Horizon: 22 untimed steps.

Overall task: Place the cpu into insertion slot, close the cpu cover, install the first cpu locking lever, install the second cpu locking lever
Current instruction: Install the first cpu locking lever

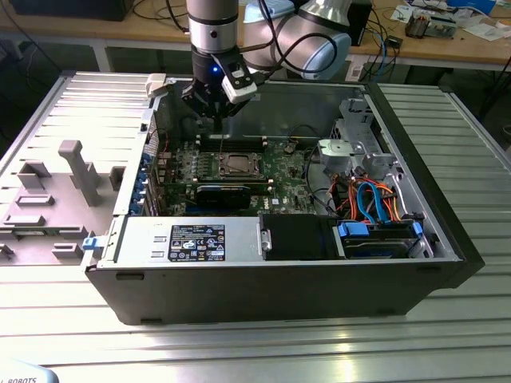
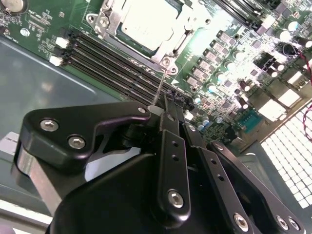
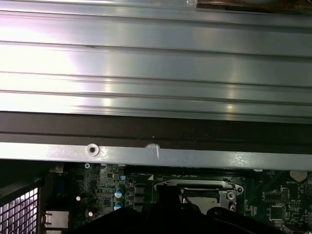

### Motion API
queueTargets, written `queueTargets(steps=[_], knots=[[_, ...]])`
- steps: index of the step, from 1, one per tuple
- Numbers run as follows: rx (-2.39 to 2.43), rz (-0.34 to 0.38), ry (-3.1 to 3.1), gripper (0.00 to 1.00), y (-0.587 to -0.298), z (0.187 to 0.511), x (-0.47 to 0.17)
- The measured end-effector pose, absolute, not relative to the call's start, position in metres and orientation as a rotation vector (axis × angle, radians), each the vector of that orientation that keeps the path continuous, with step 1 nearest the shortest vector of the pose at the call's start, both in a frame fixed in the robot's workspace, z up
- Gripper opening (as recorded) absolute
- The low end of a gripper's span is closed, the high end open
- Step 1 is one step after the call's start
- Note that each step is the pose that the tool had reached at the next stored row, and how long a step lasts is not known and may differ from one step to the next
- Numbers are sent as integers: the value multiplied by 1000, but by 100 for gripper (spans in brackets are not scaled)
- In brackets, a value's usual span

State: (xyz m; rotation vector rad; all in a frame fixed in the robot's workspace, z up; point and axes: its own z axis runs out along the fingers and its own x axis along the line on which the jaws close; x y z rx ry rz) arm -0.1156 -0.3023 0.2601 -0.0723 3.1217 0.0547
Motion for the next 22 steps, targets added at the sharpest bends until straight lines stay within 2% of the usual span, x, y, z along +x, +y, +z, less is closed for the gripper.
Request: queueTargets(steps=[22], knots=[[-72, 55, 3122, 11, -302, 255, -109]])
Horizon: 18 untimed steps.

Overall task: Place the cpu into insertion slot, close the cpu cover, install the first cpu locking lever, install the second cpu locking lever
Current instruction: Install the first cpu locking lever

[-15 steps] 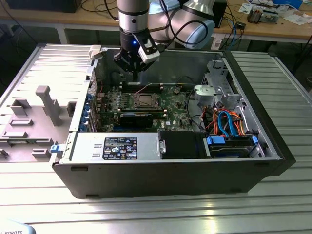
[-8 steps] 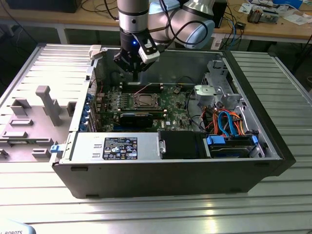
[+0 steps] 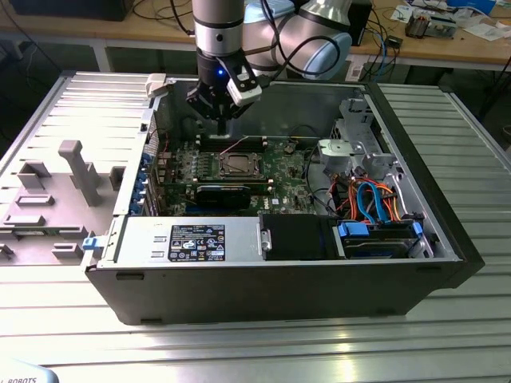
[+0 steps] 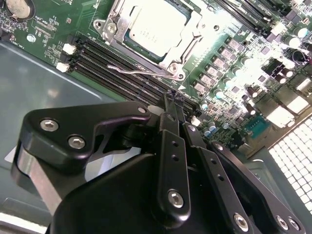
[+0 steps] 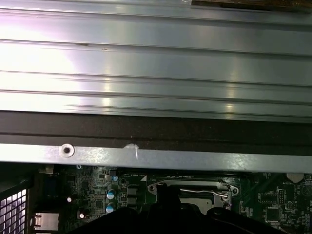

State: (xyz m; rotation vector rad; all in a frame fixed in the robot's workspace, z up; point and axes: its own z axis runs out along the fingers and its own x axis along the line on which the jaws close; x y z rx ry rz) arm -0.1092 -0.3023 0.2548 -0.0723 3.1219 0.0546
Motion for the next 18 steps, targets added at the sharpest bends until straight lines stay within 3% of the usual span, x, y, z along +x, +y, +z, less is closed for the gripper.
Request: queueTargets(steps=[18], knots=[[-72, 55, 3122, 11, -302, 239, -108]])
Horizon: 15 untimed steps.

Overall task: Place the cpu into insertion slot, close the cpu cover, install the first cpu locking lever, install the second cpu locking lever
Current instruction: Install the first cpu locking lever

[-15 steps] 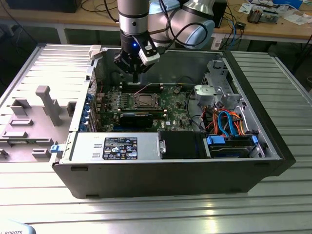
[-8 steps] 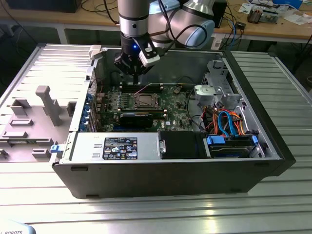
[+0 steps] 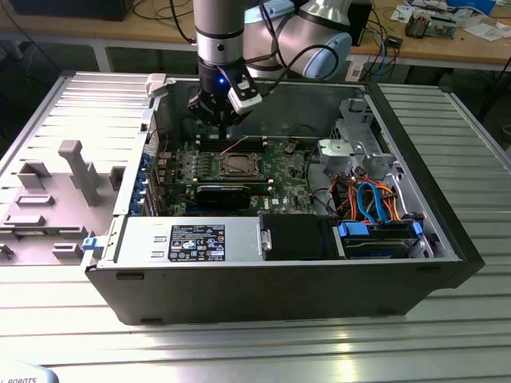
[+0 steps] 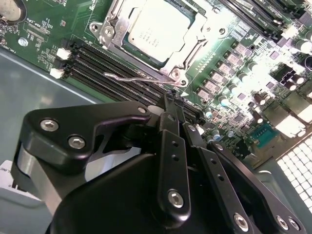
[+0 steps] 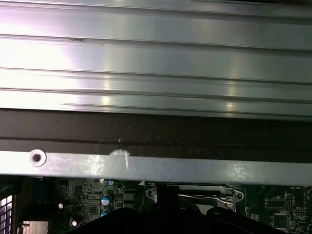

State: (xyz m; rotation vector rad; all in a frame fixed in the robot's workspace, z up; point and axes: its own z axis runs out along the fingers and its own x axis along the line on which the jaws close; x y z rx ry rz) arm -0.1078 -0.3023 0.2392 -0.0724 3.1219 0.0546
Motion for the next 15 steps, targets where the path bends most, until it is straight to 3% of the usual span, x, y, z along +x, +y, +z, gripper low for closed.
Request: queueTargets(steps=[15], knots=[[-72, 55, 3122, 11, -302, 232, -108]])
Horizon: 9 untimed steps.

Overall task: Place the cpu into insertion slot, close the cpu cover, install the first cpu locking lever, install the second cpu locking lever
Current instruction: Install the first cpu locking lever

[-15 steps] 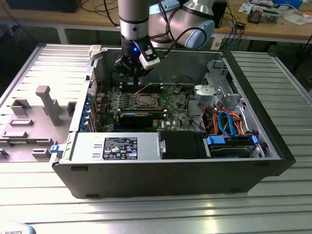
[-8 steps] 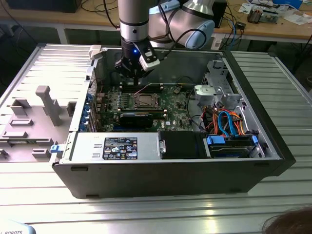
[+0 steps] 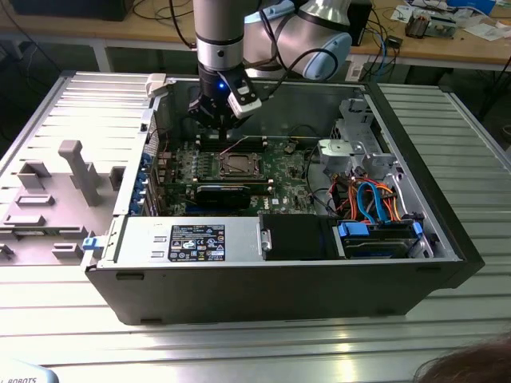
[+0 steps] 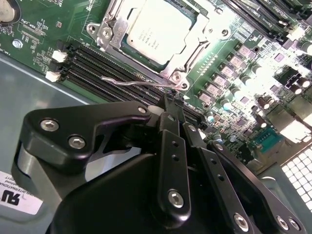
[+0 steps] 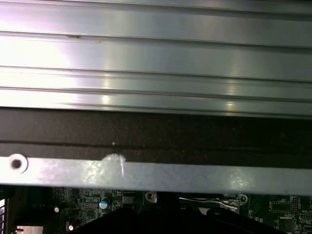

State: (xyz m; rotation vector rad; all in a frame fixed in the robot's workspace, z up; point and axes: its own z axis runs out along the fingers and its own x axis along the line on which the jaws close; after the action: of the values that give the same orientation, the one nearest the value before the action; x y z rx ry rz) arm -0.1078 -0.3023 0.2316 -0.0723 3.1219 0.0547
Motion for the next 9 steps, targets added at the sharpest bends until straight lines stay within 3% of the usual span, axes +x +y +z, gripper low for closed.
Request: queueTargets(steps=[9], knots=[[-72, 55, 3122, 11, -302, 227, -108]])
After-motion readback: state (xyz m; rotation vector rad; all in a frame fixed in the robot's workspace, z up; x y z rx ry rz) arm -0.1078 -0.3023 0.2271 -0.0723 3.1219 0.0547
